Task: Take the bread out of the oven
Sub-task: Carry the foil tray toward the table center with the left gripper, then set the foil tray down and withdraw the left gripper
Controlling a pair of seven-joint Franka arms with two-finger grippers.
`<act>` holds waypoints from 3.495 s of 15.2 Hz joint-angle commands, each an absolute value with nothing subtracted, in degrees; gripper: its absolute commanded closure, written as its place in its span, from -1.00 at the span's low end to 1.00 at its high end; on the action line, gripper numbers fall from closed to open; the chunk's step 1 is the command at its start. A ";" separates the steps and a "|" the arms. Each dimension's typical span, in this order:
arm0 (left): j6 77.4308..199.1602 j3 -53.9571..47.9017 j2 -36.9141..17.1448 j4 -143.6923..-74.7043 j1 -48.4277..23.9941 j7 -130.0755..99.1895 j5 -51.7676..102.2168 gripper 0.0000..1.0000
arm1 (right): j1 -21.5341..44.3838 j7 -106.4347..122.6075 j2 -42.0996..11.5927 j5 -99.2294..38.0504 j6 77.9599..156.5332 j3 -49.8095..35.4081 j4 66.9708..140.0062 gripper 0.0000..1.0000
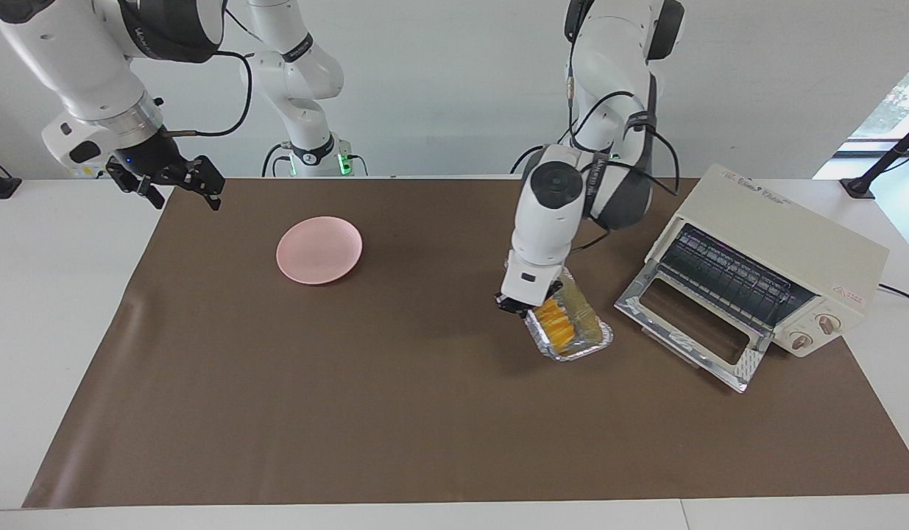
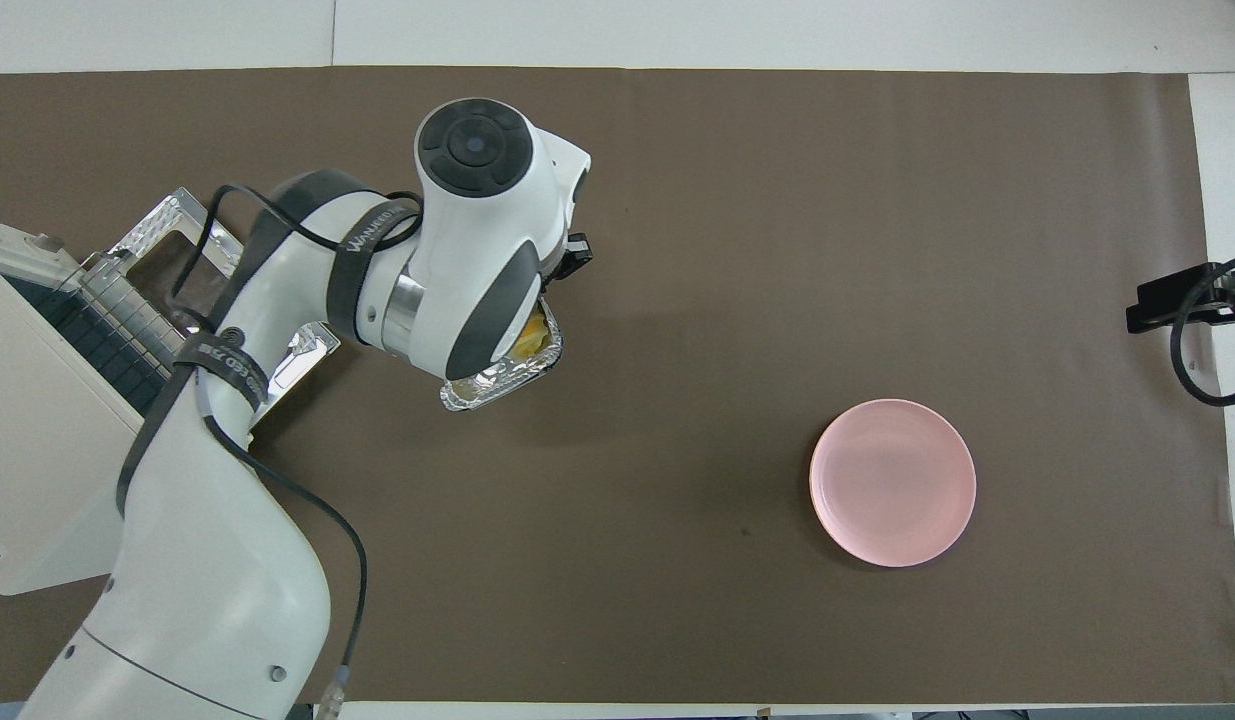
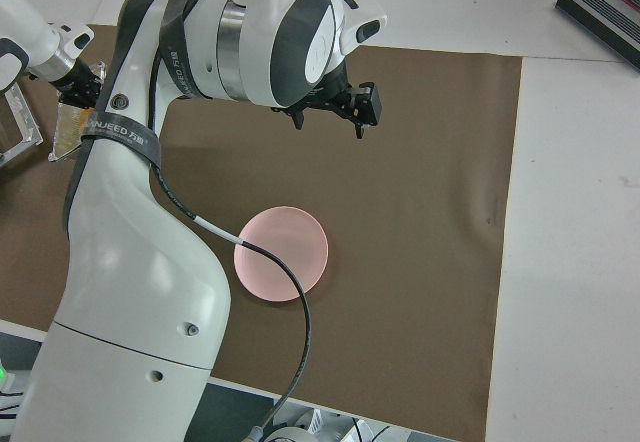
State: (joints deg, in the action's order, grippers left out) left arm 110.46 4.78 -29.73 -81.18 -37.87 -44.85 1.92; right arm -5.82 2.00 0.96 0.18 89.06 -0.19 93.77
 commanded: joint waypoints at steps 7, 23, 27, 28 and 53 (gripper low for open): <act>109.78 5.97 -36.39 -74.09 -48.93 -43.95 -0.17 1.00 | -6.24 2.29 1.76 0.62 88.51 -0.62 94.39 -1.00; 114.52 5.98 -39.20 -74.53 -52.82 -44.30 0.17 1.00 | -6.24 2.29 1.76 0.62 88.51 -0.62 94.39 -1.00; 115.31 5.98 -39.29 -74.62 -52.91 -44.30 0.35 1.00 | -6.24 2.29 1.76 0.62 88.51 -0.62 94.39 -1.00; 115.40 5.98 -39.29 -74.79 -52.91 -44.30 0.35 1.00 | -6.24 2.29 1.76 0.62 88.51 -0.62 94.39 -1.00; 92.56 18.81 -21.10 -73.65 -37.82 -33.16 9.58 -1.00 | -6.42 9.57 2.90 -0.09 86.21 -0.97 96.31 -1.00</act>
